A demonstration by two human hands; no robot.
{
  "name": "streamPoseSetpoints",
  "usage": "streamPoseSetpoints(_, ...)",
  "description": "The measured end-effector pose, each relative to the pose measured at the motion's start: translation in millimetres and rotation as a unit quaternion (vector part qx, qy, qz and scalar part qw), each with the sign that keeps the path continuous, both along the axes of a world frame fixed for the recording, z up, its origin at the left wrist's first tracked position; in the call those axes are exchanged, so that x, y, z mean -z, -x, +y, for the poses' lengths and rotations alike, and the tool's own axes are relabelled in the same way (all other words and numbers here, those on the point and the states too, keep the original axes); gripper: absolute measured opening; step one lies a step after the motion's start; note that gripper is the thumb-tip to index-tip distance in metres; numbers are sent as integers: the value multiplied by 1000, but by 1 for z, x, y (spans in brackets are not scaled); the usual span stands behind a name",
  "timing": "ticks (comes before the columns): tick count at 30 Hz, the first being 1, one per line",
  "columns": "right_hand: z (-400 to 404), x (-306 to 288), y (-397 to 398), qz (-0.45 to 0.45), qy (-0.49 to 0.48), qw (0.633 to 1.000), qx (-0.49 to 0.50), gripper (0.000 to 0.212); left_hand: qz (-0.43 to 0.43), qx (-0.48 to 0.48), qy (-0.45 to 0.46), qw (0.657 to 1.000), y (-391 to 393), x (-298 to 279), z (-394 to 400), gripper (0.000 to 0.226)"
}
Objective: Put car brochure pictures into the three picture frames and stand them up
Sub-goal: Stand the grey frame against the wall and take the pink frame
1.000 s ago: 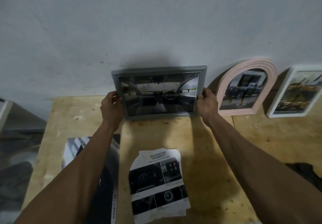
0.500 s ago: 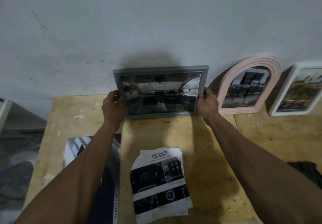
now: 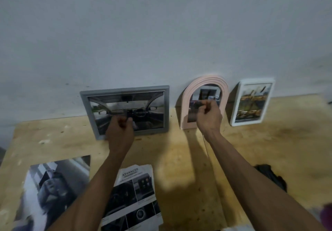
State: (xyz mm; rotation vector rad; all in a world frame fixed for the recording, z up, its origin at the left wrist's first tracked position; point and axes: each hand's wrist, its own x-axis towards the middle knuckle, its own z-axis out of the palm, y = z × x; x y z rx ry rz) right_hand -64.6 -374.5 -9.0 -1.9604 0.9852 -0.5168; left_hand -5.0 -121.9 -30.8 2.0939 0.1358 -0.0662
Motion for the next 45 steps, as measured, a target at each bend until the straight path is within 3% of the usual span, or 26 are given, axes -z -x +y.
streamPoseSetpoints(3,-46,-1,19,29,3,999,44,19,35,100,-9,994,19,8,-52,16)
streamPoseSetpoints(7,-96,10,26,80,-52,995,26,45,53,166,-31,984,34,11,-124,27)
streamPoseSetpoints(13,-145,20,19,136,-88,980,-112,60,100,142,-48,984,21,19,-199,45)
streamPoseSetpoints(16,-160,28,15,136,-90,973,-166,44,108,86,-7,990,16,23,-218,32)
streamPoseSetpoints(20,-167,29,23,133,-65,967,-206,32,94,28,-34,995,28,25,-214,25)
streamPoseSetpoints(25,-164,19,44,82,-103,965,-225,22,72,-30,23,997,60,15,-201,22)
streamPoseSetpoints(31,-146,2,82,15,-204,953,-223,29,91,-142,147,975,107,-9,-180,22)
streamPoseSetpoints(37,-122,-4,163,17,-360,905,-225,18,125,-183,237,946,181,-33,-149,19)
streamPoseSetpoints(41,-99,-10,216,41,-306,911,-273,25,158,-206,295,920,234,-24,-124,21)
streamPoseSetpoints(45,-86,-27,258,6,-241,921,-305,26,211,-184,354,892,275,-19,-107,18)
